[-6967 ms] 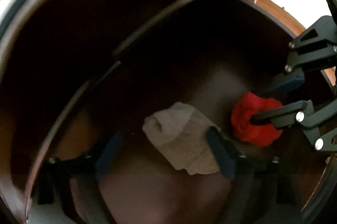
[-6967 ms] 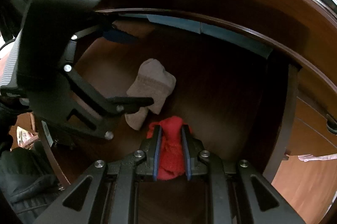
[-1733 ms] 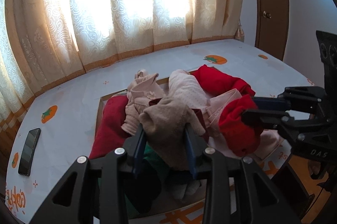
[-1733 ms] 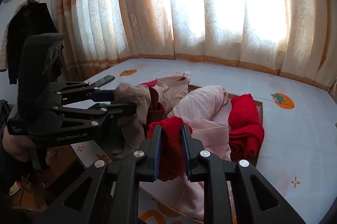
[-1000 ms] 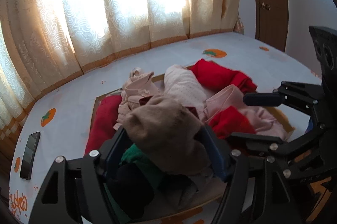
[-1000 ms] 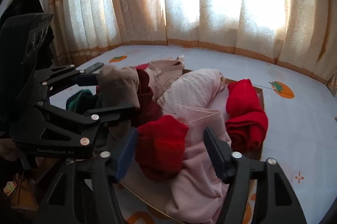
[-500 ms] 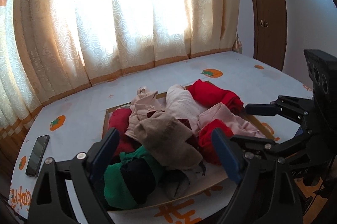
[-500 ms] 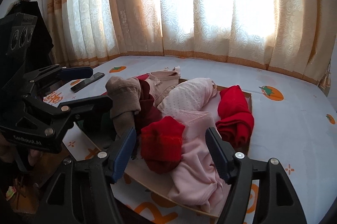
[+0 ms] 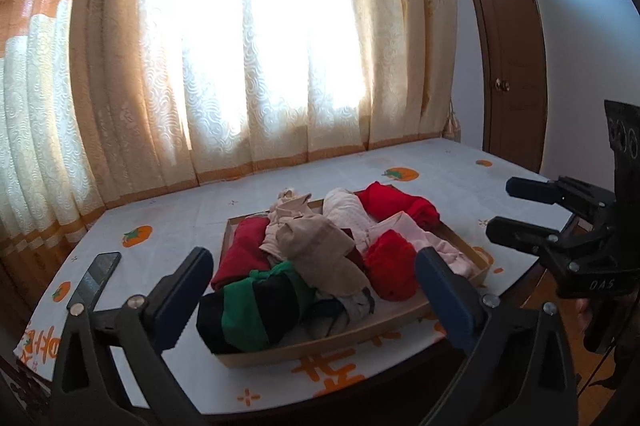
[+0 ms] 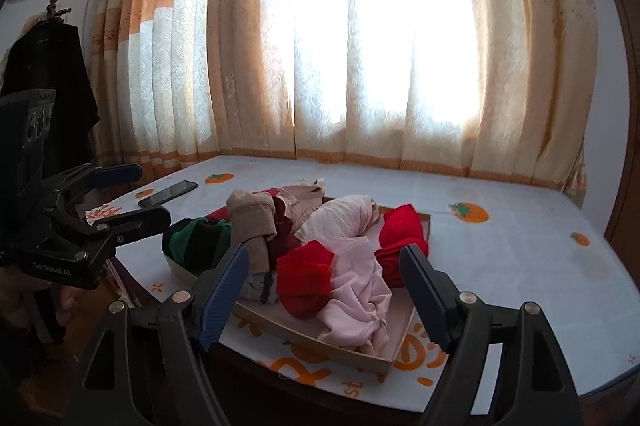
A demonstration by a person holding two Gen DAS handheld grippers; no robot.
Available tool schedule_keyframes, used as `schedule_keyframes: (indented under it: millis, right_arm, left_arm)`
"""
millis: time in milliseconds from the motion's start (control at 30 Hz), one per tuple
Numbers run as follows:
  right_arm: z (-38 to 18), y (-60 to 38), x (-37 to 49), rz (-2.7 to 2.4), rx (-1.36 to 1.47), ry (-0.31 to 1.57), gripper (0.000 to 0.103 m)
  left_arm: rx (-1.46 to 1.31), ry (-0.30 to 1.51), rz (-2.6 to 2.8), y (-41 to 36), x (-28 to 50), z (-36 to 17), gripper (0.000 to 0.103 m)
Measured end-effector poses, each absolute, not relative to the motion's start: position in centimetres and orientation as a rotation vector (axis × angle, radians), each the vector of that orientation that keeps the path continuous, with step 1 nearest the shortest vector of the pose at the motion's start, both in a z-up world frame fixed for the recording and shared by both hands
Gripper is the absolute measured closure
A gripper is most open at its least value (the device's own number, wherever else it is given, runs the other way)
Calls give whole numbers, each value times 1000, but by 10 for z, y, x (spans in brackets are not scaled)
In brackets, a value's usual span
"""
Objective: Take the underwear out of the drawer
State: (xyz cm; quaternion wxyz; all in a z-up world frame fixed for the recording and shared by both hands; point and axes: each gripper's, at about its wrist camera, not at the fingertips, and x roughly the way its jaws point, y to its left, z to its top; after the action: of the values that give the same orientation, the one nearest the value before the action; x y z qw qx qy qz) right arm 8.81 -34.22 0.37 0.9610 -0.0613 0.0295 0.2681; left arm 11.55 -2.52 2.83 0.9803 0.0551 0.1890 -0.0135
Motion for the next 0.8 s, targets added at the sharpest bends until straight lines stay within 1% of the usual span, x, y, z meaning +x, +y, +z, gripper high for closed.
schedule_keyframes:
  millis: [300,800]
  right_arm:
    - [-5,-334,62,534,-176,16,22]
    - [-7,-333,55,543,-174,1,21]
  left_arm:
    - [76,377,-25,-25,100,22,1]
    - [68,385,-18,-26,96,14,1]
